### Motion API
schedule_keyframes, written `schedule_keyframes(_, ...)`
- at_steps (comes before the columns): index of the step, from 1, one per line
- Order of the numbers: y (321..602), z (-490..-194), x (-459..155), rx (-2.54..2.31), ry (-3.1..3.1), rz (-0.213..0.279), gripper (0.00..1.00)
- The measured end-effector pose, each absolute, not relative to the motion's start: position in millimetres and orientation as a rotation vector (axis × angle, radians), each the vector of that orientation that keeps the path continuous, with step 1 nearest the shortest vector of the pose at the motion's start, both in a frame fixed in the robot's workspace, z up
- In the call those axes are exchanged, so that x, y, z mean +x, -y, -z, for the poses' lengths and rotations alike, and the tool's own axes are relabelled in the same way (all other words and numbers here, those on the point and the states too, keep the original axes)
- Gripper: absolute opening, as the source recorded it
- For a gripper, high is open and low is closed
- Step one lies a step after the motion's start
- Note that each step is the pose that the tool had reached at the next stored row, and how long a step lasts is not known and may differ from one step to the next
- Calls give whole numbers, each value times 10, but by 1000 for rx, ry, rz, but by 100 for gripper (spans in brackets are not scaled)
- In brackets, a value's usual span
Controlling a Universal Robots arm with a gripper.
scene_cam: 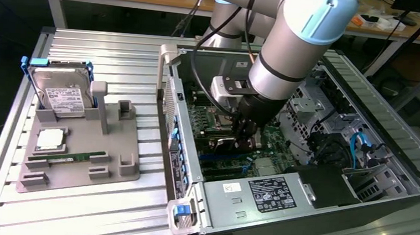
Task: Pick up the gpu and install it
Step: 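Insert the gpu into the slot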
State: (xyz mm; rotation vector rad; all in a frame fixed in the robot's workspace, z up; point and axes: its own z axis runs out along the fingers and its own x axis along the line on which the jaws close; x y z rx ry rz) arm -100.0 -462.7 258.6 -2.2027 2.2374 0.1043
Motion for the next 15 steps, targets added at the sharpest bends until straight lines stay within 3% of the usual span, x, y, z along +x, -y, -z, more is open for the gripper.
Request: schedule_keyframes(15,4638,-2586,-999,-2203,-2237,-104,27)
